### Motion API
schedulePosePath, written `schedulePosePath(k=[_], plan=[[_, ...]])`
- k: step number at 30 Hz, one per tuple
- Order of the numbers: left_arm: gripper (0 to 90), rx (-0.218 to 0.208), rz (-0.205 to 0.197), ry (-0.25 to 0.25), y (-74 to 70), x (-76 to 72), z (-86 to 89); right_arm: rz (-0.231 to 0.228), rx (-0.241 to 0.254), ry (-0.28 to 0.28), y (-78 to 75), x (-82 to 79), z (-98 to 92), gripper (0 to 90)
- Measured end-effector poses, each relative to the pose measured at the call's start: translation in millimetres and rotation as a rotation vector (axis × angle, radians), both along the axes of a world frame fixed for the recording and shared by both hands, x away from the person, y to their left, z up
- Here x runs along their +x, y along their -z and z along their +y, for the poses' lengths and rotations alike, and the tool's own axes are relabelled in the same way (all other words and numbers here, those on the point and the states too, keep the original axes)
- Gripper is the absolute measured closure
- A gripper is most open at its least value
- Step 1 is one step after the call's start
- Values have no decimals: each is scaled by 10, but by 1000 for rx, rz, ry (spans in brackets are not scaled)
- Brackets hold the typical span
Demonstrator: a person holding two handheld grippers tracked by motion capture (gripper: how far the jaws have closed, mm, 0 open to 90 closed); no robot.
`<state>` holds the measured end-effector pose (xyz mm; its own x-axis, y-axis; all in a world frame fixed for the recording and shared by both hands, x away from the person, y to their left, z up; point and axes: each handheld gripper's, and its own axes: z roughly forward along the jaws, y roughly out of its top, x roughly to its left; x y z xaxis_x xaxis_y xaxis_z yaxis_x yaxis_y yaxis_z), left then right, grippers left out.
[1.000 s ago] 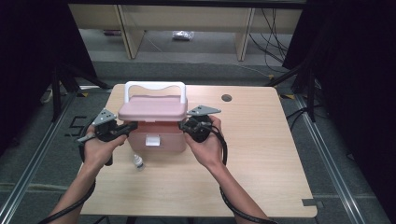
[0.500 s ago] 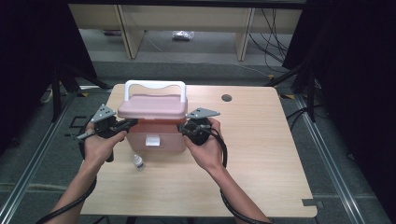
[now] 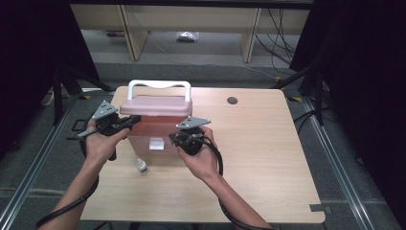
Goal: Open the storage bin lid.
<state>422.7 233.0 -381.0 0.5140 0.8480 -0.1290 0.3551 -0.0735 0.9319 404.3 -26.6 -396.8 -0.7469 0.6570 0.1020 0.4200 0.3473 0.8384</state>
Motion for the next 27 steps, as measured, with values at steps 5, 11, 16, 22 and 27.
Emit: schedulePosePath(k=[5,11,16,22,27], plan=[[896,-4,-5,-1,-33,23,0,-1,-16,-19,57,5,75,900],[896,-7,-10,-3,-61,46,1,6,-26,-40,111,1,167,900],[896,-12,-14,-5,-69,73,8,8,-38,-52,143,-5,230,900],[896,-12,-19,-8,-91,97,11,10,-40,-62,188,7,291,900],[896,-12,-22,-12,-120,128,12,17,-45,-61,212,10,343,900]])
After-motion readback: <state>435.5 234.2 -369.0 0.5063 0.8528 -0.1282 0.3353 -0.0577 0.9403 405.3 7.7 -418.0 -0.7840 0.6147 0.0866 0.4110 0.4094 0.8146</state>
